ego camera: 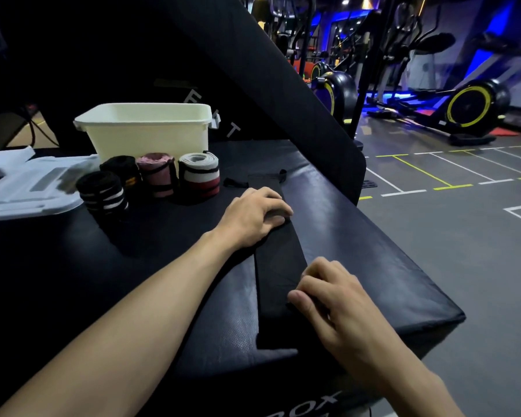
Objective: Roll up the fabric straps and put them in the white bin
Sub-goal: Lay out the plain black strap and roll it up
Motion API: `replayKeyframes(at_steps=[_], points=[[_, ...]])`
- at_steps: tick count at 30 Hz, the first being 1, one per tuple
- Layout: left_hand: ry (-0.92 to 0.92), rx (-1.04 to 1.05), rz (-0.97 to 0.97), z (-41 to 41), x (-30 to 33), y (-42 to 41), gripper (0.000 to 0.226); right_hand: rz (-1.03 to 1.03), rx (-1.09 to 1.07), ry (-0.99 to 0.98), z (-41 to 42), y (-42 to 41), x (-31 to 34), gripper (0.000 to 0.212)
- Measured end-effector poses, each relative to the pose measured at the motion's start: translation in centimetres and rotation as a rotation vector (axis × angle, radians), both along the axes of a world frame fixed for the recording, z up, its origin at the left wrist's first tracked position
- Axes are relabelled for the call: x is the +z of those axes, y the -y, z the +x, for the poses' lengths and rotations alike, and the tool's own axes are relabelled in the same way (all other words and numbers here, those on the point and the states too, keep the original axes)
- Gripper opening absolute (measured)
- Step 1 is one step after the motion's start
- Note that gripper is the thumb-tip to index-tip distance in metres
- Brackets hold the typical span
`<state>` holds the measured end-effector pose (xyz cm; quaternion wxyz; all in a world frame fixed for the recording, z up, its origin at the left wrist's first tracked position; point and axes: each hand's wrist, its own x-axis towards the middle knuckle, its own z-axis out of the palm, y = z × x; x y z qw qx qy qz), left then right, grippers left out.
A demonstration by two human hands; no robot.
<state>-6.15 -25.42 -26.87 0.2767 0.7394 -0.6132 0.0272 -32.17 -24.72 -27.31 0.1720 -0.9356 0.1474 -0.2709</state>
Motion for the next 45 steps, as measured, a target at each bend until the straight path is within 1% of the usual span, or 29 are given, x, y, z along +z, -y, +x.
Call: replayKeyframes(at_steps=[2, 4, 7, 8, 9, 10, 11, 13, 14, 15, 17, 19, 22, 27, 29, 32, 33, 36, 38, 41, 43, 45], points=[[-0.023, 0.014, -0.028, 0.0, -0.1, 0.1, 0.014, -0.021, -0.022, 0.008, 0.4, 0.0, 0.1, 0.035], [-0.039, 0.018, -0.013, 0.0, -0.1, 0.1, 0.012, -0.029, -0.041, 0.018, 0.5, 0.1, 0.3, 0.031], [-0.06, 0.0, -0.008, 0.1, 0.0, -0.2, 0.013, -0.005, -0.053, 0.051, 0.7, -0.2, 0.7, 0.006], [-0.064, 0.0, -0.002, 0.0, 0.2, -0.3, 0.014, -0.046, -0.086, 0.079, 0.9, -0.5, 0.9, 0.017], [-0.07, 0.004, 0.012, -0.2, 0.4, -0.6, 0.019, -0.087, -0.11, 0.116, 1.0, -0.6, 0.7, 0.027], [-0.081, 0.007, 0.038, -0.4, 0.6, -0.9, 0.029, -0.121, -0.133, 0.143, 1.2, -0.9, 0.6, 0.029], [-0.092, 0.004, 0.075, -0.5, 0.8, -1.2, 0.039, -0.168, -0.136, 0.181, 1.3, -1.1, 0.5, 0.024], [-0.098, -0.017, 0.162, -0.6, 0.9, -1.7, 0.059, -0.244, -0.122, 0.241, 1.1, -1.3, 0.2, 0.004], [-0.092, -0.023, 0.194, -0.5, 0.8, -1.9, 0.064, -0.244, -0.119, 0.246, 1.0, -1.3, 0.2, 0.009], [-0.086, -0.023, 0.214, -0.4, 0.7, -1.9, 0.065, -0.24, -0.093, 0.244, 0.8, -1.2, 0.0, 0.017], [-0.081, -0.007, 0.22, -0.3, 0.5, -1.8, 0.056, -0.233, -0.042, 0.2, 0.3, -0.9, 0.0, 0.029], [-0.074, 0.019, 0.216, -0.4, 0.6, -1.8, 0.047, -0.231, -0.008, 0.137, -0.1, -0.9, 0.1, 0.036], [-0.055, 0.037, 0.206, -0.6, 0.6, -1.7, 0.041, -0.235, -0.035, 0.053, -0.3, -0.5, 0.1, 0.037], [-0.039, 0.057, 0.148, -0.4, 0.2, -1.5, 0.037, -0.203, -0.047, 0.004, 0.3, 0.0, -0.2, 0.036], [-0.043, 0.041, 0.119, -0.2, 0.1, -1.4, 0.04, -0.184, -0.033, -0.023, 0.4, 0.2, -0.1, 0.035], [-0.061, -0.027, 0.124, 0.4, 0.1, -1.5, 0.061, -0.153, 0.015, -0.079, 0.3, 0.3, 0.5, 0.033], [-0.072, -0.053, 0.136, 0.5, 0.1, -1.6, 0.064, -0.133, 0.042, -0.091, 0.2, 0.3, 0.7, 0.032], [-0.106, -0.101, 0.164, 0.6, 0.4, -1.9, 0.062, -0.07, 0.098, -0.123, -0.1, -0.3, 1.3, 0.033], [-0.117, -0.107, 0.159, 0.6, 0.4, -2.0, 0.063, -0.036, 0.097, -0.116, -0.2, -0.6, 1.7, 0.033], [-0.122, -0.11, 0.147, 0.6, 0.3, -1.9, 0.063, 0.008, 0.079, -0.151, -0.1, -0.6, 2.1, 0.026], [-0.125, -0.109, 0.139, 0.7, 0.2, -1.9, 0.059, -0.007, 0.079, -0.164, 0.0, -0.6, 2.2, 0.026], [-0.131, -0.104, 0.131, 0.7, 0.1, -1.9, 0.06, -0.057, 0.064, -0.167, 0.3, -0.6, 2.1, 0.033]])
